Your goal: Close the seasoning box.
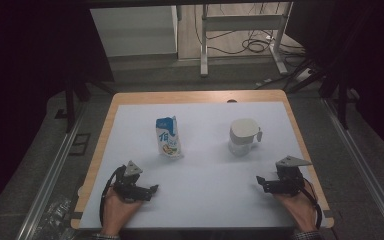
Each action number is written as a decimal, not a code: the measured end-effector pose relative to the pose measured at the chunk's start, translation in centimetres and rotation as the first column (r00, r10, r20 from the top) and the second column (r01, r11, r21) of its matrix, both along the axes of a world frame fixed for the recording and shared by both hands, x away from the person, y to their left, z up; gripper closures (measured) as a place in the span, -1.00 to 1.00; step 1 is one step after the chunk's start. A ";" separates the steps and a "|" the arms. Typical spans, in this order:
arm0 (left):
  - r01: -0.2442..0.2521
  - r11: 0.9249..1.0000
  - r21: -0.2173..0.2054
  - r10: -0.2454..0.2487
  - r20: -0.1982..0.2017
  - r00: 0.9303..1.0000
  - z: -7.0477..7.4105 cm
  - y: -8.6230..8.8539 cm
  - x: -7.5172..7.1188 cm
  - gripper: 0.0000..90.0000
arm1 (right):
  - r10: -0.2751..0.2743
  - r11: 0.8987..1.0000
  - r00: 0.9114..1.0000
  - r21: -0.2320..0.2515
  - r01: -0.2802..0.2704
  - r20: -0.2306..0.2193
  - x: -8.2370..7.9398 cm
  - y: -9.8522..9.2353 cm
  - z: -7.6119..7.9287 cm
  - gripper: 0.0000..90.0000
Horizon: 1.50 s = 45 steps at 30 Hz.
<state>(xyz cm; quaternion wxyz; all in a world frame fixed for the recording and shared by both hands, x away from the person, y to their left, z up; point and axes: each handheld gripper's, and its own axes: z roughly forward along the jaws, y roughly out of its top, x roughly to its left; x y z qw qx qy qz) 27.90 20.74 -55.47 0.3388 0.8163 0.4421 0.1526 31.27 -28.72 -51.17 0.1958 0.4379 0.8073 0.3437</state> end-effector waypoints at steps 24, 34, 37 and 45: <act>-0.001 1.000 0.000 0.001 0.002 1.000 0.0 0.0 0.0 -1.00 | -0.065 0.995 0.985 0.079 0.053 0.159 1.3 -0.5 2.5 -0.34; -0.003 1.000 -0.003 0.003 0.003 1.000 0.0 0.0 0.0 -1.00 | -0.105 0.990 0.981 0.106 0.088 0.164 2.8 -0.5 2.6 0.02; -0.001 1.000 0.001 0.001 0.002 1.000 0.0 0.0 0.0 -1.00 | -0.124 0.987 0.978 0.124 0.104 0.168 3.2 -0.5 2.8 0.03; -0.002 1.000 0.000 0.002 0.003 1.000 0.0 0.0 0.0 -1.00 | -0.118 0.989 0.980 0.106 0.101 0.162 4.9 0.4 2.9 0.13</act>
